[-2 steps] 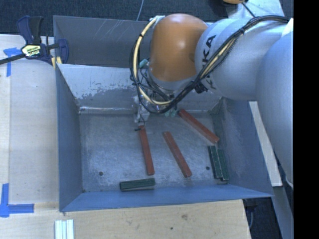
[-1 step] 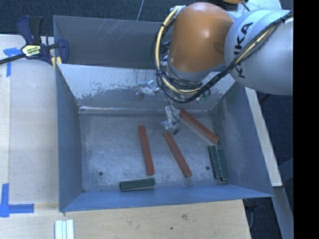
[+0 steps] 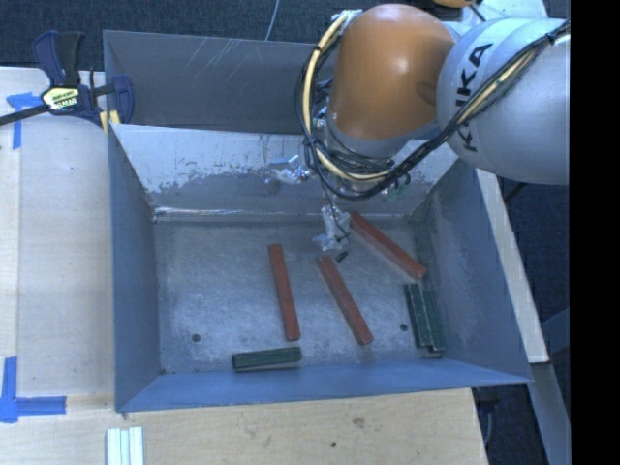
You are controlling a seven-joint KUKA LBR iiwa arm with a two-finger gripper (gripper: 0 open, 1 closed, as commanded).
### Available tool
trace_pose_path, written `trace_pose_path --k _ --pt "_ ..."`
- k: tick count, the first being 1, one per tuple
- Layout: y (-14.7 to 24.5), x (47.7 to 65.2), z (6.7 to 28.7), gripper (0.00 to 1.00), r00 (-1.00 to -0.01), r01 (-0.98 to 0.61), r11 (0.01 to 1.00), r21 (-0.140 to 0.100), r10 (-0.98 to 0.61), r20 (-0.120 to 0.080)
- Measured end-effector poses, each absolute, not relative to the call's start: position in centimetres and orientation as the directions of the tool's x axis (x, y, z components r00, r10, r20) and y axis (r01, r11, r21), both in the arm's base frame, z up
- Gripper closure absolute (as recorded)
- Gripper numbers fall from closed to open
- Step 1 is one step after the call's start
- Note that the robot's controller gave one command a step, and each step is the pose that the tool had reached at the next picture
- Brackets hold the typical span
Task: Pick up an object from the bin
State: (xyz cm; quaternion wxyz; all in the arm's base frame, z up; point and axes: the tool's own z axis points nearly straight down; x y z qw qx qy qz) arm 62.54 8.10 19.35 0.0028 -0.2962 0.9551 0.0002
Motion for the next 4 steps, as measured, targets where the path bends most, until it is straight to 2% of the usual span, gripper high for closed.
trace_pose_path --k 1,2,3,4 --pt "8.3 60.0 11.2 0.00 -0.643 -0.766 0.643 -0.003 -0.766 -0.002" --pt "10.8 59.4 7.1 1.00 -0.493 -0.870 0.493 0.000 -0.870 -0.004" --pt "10.8 59.4 7.1 1.00 -0.493 -0.870 0.493 0.000 -0.870 -0.004" --pt "4.1 59.1 20.7 1.00 -0.468 -0.884 0.468 -0.002 -0.884 -0.003"
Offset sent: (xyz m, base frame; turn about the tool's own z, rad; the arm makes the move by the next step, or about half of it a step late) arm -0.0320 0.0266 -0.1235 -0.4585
